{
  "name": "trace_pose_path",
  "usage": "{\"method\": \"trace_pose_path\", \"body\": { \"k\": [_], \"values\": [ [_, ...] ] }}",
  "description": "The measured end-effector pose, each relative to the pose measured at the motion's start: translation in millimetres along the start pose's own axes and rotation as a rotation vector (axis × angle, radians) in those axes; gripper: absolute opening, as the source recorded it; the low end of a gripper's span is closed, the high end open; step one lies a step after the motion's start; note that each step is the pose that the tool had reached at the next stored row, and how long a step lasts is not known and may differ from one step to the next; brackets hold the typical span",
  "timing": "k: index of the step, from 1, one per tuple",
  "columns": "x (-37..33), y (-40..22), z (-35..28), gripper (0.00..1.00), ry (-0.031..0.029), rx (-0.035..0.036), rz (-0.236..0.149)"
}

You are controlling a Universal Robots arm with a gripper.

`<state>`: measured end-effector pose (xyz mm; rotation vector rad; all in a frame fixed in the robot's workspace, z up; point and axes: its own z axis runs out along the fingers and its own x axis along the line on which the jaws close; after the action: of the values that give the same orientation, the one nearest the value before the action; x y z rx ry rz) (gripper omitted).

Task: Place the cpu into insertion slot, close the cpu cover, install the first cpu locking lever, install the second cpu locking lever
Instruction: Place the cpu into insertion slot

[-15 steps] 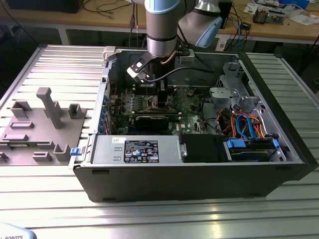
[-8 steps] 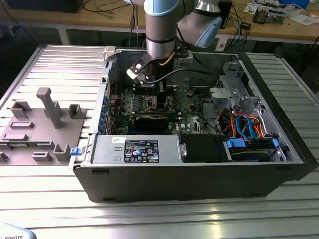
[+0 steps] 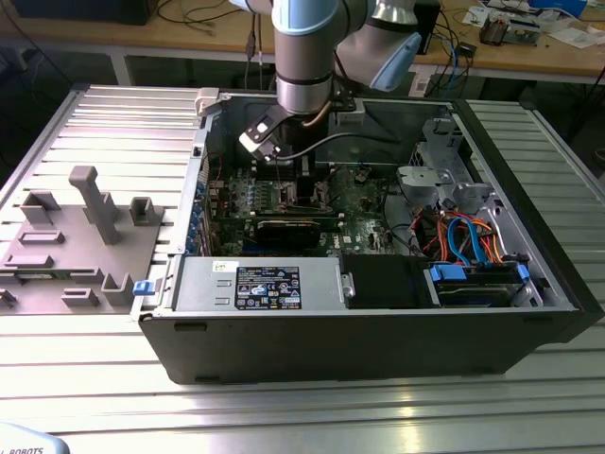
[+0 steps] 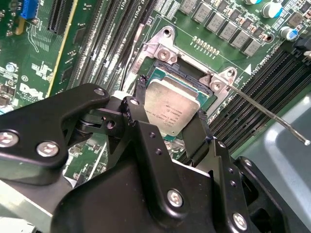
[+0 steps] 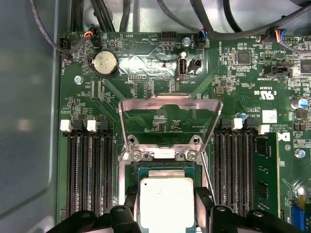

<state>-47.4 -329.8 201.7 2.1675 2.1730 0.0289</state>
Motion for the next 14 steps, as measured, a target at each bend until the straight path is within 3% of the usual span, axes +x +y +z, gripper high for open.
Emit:
{"method": "trace_pose_path", "body": {
  "k": [14],
  "values": [
    [0.9,-0.5,5.9,0.54,-0.0004,0.0002,0.0]
  ]
}}
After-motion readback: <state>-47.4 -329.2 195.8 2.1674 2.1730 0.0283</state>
